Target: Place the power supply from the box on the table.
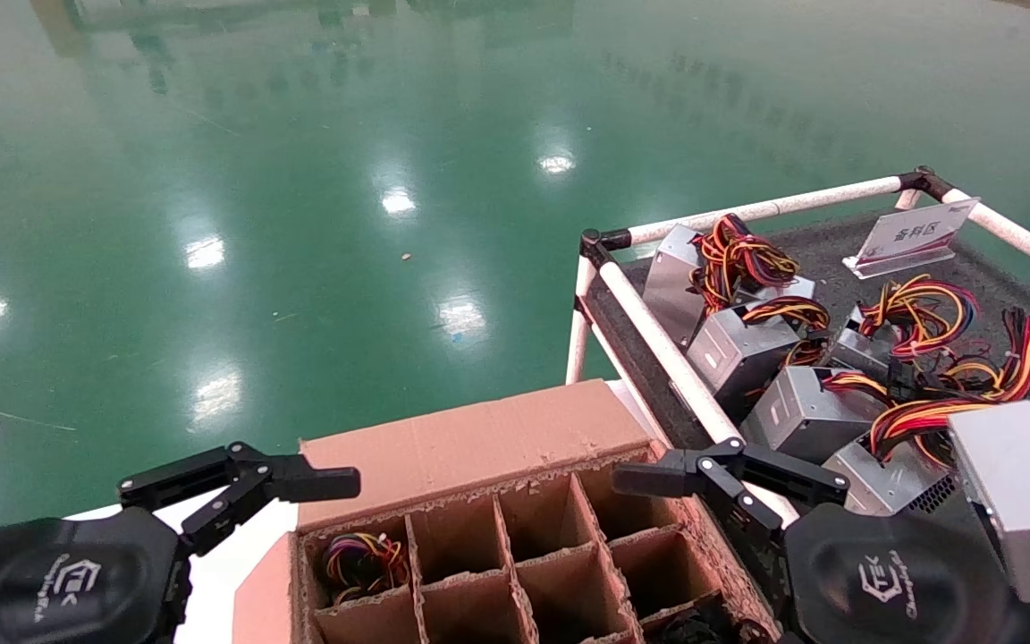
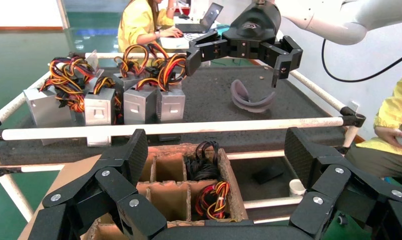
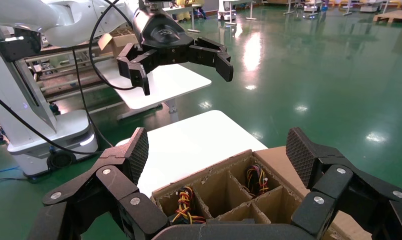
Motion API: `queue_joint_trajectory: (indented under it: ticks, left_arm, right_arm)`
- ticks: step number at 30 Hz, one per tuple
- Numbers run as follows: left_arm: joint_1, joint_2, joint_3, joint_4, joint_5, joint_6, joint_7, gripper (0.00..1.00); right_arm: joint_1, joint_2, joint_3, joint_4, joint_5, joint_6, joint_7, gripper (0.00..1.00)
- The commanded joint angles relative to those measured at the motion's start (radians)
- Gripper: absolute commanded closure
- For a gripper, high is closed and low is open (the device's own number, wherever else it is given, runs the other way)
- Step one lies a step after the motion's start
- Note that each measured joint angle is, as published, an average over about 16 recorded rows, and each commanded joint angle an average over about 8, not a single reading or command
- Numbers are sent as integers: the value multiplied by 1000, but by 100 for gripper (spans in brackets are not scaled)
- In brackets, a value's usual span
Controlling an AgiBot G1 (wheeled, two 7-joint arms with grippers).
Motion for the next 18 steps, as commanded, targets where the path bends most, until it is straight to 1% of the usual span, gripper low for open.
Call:
queue_joint_trajectory:
  ticks: [1, 3, 4, 6, 9, 11, 13, 14, 18]
  left_arm:
    - [0, 0, 0, 0, 0, 0, 0, 2]
    - [0, 0, 0, 0, 0, 0, 0, 9]
    - [0, 0, 0, 0, 0, 0, 0, 15]
    - [0, 0, 0, 0, 0, 0, 0, 35]
    - [0, 0, 0, 0, 0, 0, 0, 71]
    - [0, 0, 0, 0, 0, 0, 0, 89]
    - [0, 0, 0, 0, 0, 0, 0, 98]
    - [0, 0, 0, 0, 0, 0, 0, 100]
    - [0, 0, 0, 0, 0, 0, 0, 100]
  right_arm:
    - [0, 0, 0, 0, 0, 0, 0, 0]
    - [0, 0, 0, 0, 0, 0, 0, 0]
    - [0, 0, 0, 0, 0, 0, 0, 0]
    - [0, 0, 0, 0, 0, 0, 0, 0]
    - [0, 0, 0, 0, 0, 0, 0, 0]
    - [0, 0, 0, 0, 0, 0, 0, 0]
    - [0, 0, 0, 0, 0, 0, 0, 0]
    - [0, 0, 0, 0, 0, 0, 0, 0]
    - [0, 0, 0, 0, 0, 0, 0, 0]
